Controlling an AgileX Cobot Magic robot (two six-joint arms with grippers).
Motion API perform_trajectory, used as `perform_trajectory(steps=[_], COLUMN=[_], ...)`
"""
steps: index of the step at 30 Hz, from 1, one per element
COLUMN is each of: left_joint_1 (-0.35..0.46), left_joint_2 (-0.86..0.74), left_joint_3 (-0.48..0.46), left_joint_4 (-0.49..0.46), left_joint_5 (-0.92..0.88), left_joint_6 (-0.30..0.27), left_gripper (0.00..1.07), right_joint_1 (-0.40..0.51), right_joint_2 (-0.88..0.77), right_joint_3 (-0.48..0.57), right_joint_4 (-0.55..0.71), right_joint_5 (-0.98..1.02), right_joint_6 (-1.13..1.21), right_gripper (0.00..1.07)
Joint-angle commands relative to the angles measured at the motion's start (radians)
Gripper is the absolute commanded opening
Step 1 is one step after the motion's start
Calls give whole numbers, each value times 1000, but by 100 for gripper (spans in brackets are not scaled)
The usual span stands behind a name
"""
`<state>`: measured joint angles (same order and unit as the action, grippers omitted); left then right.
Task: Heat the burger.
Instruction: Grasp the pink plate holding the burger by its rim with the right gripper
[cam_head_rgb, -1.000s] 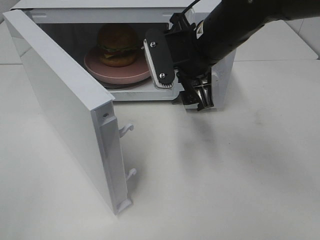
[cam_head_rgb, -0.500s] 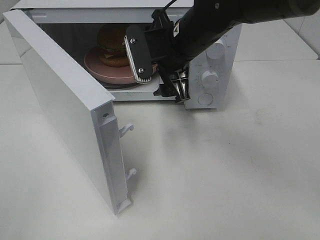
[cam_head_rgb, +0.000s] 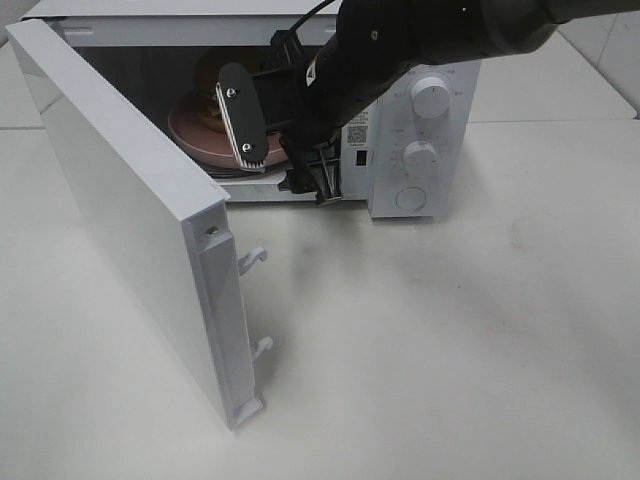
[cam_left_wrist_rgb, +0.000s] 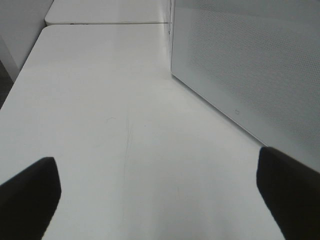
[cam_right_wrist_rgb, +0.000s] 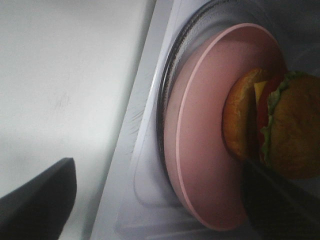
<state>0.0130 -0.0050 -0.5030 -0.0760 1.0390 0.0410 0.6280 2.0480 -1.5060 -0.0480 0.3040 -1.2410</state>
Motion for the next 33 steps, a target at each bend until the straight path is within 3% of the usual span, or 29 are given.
perform_trajectory(steps=[1,31,33], left_joint_1=[-1,-1,-1], left_joint_2=[-18,-18,-18], left_joint_3=[4,4,4], left_joint_4=[-1,-1,-1], left_joint_5=[-1,-1,-1], left_joint_6=[0,0,0], left_gripper=[100,100,100], right_joint_1=[15,4,-8], right_joint_2=[33,281,292], right_joint_3=[-36,-353,-363], right_joint_4=[-2,-34,-44], right_joint_5=[-1,135,146], right_joint_6=[22,104,105], right_gripper=[85,80,76])
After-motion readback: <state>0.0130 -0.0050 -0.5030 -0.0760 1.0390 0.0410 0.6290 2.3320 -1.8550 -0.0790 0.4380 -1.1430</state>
